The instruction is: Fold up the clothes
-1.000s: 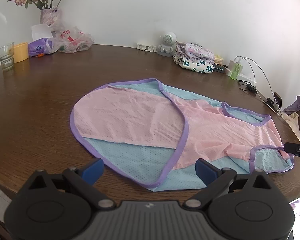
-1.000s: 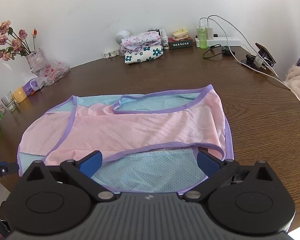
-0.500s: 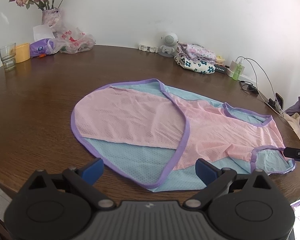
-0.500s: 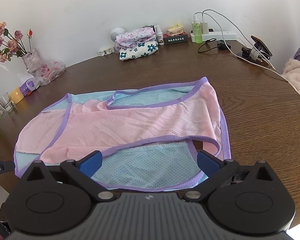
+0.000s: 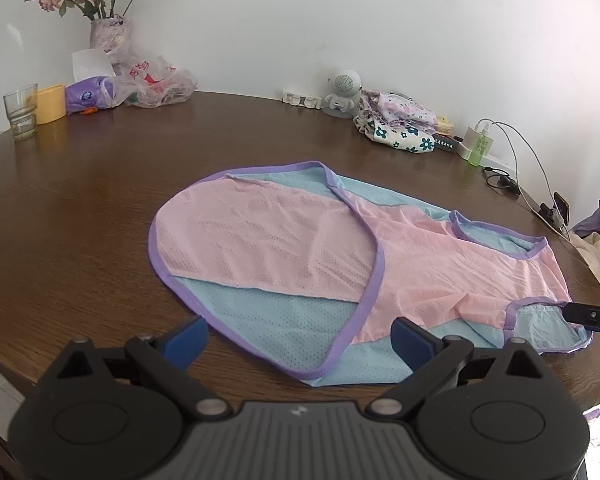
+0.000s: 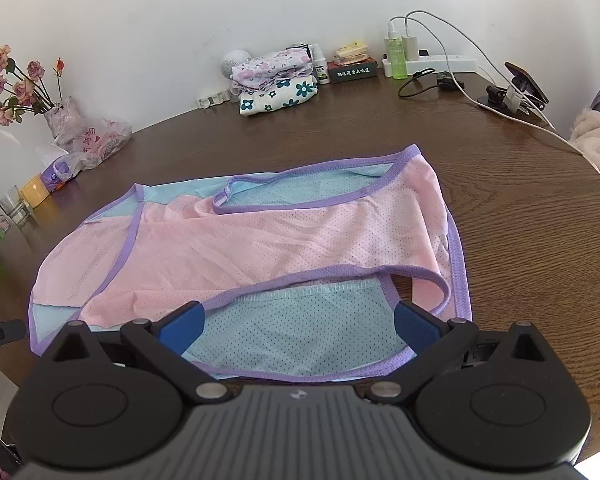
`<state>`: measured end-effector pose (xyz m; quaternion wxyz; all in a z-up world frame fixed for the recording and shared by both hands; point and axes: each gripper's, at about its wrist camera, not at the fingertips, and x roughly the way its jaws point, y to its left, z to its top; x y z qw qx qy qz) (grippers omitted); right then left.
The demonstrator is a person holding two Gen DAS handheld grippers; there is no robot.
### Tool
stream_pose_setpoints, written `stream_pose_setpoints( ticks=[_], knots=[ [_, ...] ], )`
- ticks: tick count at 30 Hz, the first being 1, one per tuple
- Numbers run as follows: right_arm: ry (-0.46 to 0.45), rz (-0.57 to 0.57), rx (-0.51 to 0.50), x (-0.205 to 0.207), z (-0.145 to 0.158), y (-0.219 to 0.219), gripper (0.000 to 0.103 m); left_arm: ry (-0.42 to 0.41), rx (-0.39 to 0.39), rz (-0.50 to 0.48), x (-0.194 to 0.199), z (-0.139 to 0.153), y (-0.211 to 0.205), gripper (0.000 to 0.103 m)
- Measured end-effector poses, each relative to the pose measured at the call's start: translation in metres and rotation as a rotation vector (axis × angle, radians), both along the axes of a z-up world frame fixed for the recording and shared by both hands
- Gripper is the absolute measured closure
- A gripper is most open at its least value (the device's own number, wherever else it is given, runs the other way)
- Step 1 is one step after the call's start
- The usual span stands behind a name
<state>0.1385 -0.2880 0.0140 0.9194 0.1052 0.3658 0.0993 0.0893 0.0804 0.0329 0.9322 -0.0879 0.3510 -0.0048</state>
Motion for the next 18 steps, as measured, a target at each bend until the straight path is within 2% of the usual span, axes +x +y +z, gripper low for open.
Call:
stream_pose_setpoints(
  ticks=[18],
  knots=[
    [-0.002,-0.001,0.006,-0.0001,-0.0018,0.0001,0.0,0.005,-0.001,0.007,-0.0001,0.0001,0.0014,0.005]
  ],
)
